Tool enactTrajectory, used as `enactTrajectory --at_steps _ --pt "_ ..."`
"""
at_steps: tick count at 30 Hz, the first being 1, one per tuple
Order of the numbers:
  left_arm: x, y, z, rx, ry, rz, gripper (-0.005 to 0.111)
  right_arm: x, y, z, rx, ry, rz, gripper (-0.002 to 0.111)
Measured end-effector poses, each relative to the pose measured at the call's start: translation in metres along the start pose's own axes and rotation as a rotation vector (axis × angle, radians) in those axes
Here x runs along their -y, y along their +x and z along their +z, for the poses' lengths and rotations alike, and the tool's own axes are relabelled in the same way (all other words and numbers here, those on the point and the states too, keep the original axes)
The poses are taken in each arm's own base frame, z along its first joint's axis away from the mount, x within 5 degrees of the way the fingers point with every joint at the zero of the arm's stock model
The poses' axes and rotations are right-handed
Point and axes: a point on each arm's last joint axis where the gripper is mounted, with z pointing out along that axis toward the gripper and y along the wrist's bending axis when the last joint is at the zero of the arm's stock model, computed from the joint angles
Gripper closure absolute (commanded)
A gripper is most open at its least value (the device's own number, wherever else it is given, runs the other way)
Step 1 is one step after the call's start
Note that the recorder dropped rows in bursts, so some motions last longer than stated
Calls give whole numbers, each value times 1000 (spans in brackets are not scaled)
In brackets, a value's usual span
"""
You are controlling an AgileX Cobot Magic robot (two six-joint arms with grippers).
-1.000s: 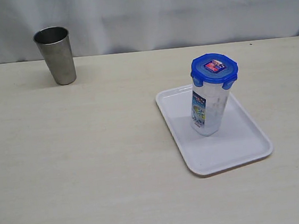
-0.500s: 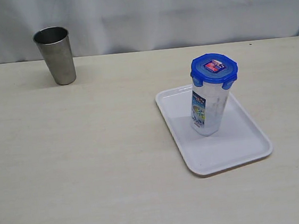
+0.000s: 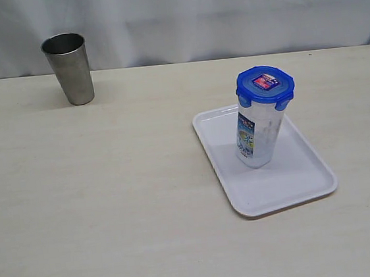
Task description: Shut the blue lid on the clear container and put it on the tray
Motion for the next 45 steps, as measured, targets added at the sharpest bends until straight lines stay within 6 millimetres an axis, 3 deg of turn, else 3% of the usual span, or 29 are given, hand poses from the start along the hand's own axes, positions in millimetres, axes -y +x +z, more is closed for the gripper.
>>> enactTrajectory --at_steps 5,16,45 --pt "0 0 0 0 0 0 107 -4 32 2 -123 -13 33 104" --pt "0 0 0 0 0 0 107 -6 51 -2 -323 -29 56 104" --pt "0 0 0 0 0 0 107 -4 53 -3 -350 -10 39 104"
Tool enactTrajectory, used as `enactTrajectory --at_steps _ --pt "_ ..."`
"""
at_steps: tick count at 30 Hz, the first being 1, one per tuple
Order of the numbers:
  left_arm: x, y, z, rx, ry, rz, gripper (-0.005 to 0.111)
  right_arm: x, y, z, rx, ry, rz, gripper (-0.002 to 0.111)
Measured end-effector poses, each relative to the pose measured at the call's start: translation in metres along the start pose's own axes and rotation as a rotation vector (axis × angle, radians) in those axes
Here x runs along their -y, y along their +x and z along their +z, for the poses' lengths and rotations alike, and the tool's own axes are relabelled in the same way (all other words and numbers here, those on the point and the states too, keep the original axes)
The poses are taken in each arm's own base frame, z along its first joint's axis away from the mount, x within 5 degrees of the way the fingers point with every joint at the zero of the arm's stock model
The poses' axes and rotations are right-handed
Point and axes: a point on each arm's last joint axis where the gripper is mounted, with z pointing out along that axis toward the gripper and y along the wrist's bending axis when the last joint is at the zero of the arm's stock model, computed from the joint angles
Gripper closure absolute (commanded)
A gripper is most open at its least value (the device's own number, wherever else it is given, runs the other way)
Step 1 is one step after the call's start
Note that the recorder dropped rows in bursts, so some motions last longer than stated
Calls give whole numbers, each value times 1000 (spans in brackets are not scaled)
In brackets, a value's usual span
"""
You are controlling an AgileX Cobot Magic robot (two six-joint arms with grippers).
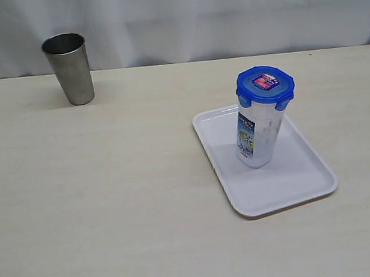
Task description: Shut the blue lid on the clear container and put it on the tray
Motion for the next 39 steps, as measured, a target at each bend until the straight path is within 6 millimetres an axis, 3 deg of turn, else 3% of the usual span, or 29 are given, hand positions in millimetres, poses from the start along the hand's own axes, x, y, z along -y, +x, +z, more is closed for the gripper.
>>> enactTrajectory --at_steps 39 --pt "0 0 0 0 0 0 107 0 0 0 0 2 51 104"
